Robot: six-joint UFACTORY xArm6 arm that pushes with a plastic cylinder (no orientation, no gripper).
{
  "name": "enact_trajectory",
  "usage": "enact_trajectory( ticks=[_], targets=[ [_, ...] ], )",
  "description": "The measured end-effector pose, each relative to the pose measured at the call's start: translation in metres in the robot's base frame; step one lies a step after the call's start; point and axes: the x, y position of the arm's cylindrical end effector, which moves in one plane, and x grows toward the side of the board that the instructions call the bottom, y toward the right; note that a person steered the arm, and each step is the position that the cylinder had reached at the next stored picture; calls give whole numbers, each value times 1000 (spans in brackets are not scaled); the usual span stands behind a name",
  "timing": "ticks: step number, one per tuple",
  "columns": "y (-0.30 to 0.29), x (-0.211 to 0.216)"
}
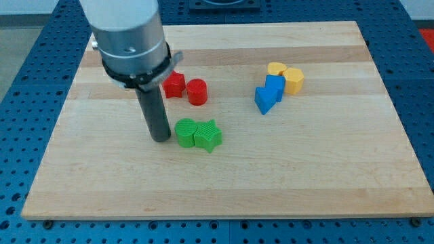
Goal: Nudge the yellow heart and yellow hexagon down
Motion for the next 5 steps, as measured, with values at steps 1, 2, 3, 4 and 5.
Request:
enact_trajectory(
  ticks=[1,2,3,4,5],
  targets=[
    [9,-37],
    [59,-49],
    [107,-56],
    [133,-96],
    [149,-133]
  ],
)
